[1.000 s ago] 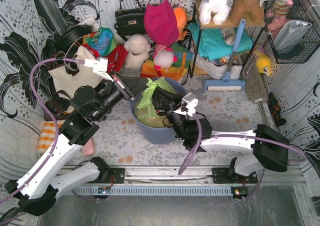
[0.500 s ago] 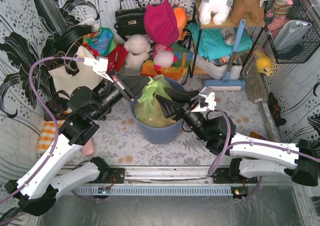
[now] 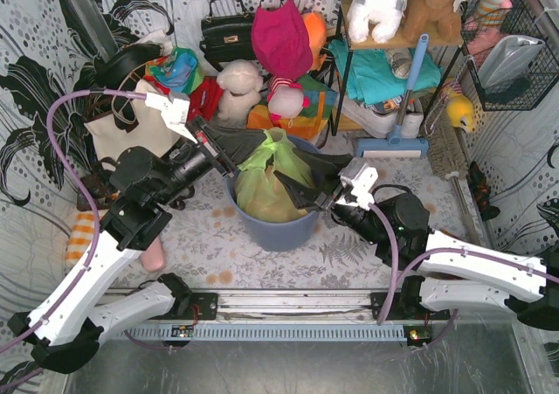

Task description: Tie the trash bag

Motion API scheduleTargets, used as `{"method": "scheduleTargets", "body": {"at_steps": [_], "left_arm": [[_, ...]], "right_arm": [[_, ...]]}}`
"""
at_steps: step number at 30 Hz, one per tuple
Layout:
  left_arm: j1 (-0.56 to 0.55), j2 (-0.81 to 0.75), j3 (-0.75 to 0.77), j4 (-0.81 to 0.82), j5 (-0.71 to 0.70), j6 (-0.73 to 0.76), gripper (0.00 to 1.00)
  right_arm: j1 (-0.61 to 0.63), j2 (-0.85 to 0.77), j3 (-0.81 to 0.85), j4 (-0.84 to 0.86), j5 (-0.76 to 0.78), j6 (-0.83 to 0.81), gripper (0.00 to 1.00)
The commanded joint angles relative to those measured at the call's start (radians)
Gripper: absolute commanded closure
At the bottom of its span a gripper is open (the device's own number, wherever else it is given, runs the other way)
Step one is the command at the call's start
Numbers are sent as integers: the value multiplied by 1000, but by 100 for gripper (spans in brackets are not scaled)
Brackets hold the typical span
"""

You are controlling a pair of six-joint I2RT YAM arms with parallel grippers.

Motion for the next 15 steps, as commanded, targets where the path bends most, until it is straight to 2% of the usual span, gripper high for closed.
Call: {"method": "scheduleTargets", "body": {"at_steps": [1, 4, 8, 15], "left_arm": [[-2, 8, 58, 48, 34, 53, 100], [-3, 15, 65, 44, 42, 55, 100], [-3, 23, 71, 35, 46, 50, 100], [-2, 22, 79, 25, 44, 52, 100]], "right_arm": [[6, 7, 25, 55, -102, -234, 45], [6, 28, 17, 129, -158, -325, 40], [7, 74, 65, 135, -241, -423, 39], [7, 152, 128, 181, -268, -503, 42]]}}
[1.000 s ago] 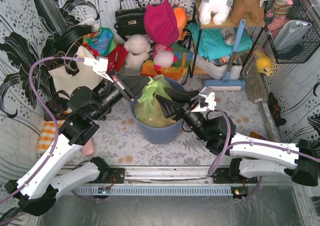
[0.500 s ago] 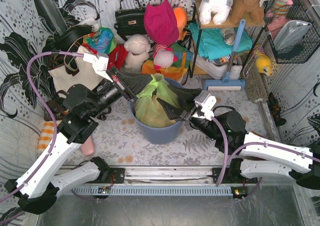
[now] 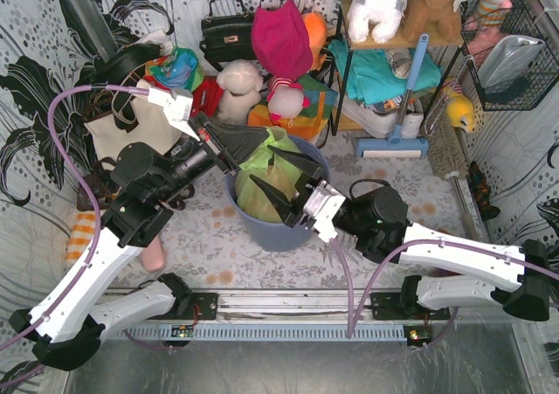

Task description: Tie the trash bag

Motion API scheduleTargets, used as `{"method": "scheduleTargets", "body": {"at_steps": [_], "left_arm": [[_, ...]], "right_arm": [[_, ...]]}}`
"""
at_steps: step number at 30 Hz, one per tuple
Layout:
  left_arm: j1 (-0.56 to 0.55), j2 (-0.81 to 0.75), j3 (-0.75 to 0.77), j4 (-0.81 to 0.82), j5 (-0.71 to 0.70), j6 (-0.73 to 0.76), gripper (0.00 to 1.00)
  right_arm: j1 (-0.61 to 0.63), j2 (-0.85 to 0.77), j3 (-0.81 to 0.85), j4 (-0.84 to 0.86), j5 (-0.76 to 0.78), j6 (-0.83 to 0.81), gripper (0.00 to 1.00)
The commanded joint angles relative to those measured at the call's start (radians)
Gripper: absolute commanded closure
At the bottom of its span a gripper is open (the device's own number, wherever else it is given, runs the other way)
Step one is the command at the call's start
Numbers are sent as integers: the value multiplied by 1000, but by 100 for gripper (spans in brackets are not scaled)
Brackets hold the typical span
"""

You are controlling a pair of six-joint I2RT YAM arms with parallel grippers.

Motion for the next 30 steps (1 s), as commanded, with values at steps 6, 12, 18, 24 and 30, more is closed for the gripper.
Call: {"method": "scheduleTargets", "body": {"at_steps": [6, 12, 18, 24, 30], "left_arm": [[-3, -2, 46, 11, 10, 23, 100], [-2, -3, 45, 11, 1, 27, 100], [-3, 5, 43, 6, -62, 44, 100], [-2, 60, 115, -49, -157, 112, 100], [0, 103, 139, -68, -312, 157, 100]], "right_arm": [[6, 39, 62, 150, 17, -113, 61], [6, 10, 50, 114, 12, -101, 97], [6, -28, 37, 67, 27, 12, 100], [6, -102, 16, -78, 94, 200, 100], [7, -196, -115, -170, 89, 420, 100]]}}
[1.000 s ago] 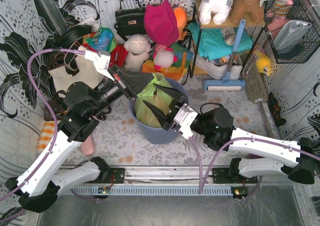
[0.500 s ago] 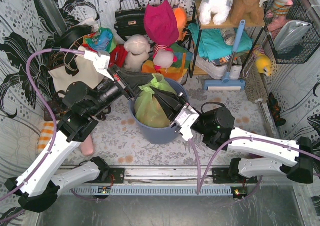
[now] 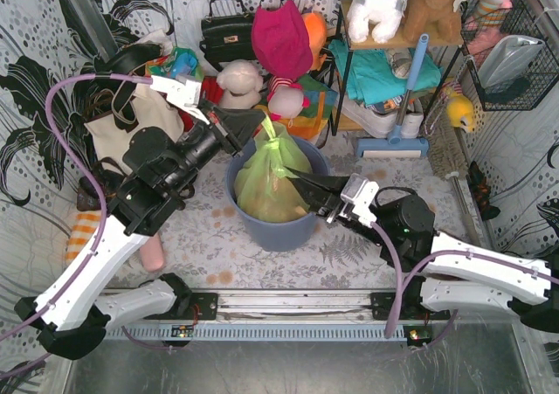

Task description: Tie the trash bag

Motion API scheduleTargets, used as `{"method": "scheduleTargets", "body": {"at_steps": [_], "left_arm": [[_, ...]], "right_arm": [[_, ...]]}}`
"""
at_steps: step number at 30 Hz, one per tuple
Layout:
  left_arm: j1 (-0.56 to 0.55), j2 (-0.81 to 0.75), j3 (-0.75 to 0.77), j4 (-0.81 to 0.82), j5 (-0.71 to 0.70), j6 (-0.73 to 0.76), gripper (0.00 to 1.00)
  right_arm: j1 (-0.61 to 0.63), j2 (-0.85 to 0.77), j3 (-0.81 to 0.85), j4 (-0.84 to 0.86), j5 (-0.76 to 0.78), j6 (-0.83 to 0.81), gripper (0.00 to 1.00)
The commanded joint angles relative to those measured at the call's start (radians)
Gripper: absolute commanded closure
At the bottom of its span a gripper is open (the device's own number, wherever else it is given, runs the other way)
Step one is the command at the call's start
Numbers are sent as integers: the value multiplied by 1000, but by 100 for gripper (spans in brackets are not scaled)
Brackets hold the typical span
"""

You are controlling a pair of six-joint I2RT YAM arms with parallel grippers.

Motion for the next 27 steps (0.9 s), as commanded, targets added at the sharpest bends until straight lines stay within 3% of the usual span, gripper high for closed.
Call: {"method": "scheduleTargets", "body": {"at_steps": [1, 9, 18, 27], "left_arm": [[0, 34, 49, 9, -149, 74, 100], [4, 134, 47, -35, -338, 109, 100], [6, 109, 51, -16, -177, 79, 100], [7, 72, 62, -36, -9, 48, 100]], "right_arm": [[7, -63, -95, -79, 19, 228, 100], [7, -140, -276, -69, 50, 409, 100], [8, -166, -266, -13, 44, 315, 100], [8, -31, -100, 61, -19, -53, 39]]}}
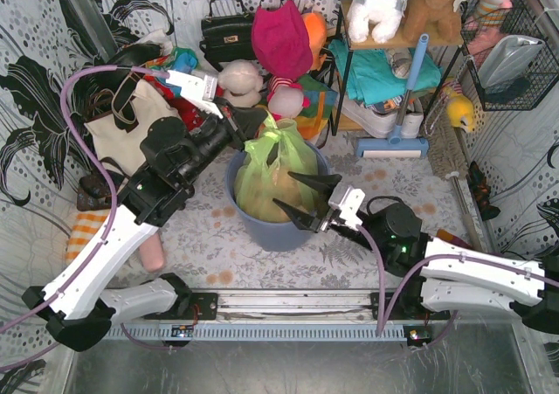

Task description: Tie the trash bag

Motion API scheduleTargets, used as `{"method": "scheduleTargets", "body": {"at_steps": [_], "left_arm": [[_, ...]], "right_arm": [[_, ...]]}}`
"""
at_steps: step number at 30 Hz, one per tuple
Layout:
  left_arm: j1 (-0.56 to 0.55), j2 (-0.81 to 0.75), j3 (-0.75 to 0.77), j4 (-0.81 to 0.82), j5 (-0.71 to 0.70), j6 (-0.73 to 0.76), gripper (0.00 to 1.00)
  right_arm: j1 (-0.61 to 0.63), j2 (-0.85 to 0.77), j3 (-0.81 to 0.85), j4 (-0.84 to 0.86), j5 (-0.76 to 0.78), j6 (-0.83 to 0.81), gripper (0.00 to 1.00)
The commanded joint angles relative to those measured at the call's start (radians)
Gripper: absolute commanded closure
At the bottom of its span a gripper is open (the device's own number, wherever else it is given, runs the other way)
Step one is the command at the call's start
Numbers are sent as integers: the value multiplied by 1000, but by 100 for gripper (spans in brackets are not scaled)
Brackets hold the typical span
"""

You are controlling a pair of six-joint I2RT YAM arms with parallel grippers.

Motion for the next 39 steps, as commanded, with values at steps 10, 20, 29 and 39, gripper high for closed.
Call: {"method": "scheduleTargets", "body": {"at_steps": [10, 20, 29, 39], "left_arm": [[6, 8, 52, 5, 197, -34, 100], [5, 0, 45, 8, 211, -39, 100], [5, -4, 40, 19, 212, -43, 100], [5, -6, 26, 34, 129, 17, 100]], "right_arm": [[8, 200, 238, 213, -108, -587, 35], [8, 272, 274, 238, -56, -750, 62], [8, 242, 262, 249, -2, -686, 100], [8, 165, 437, -232, 254, 77, 100]]}}
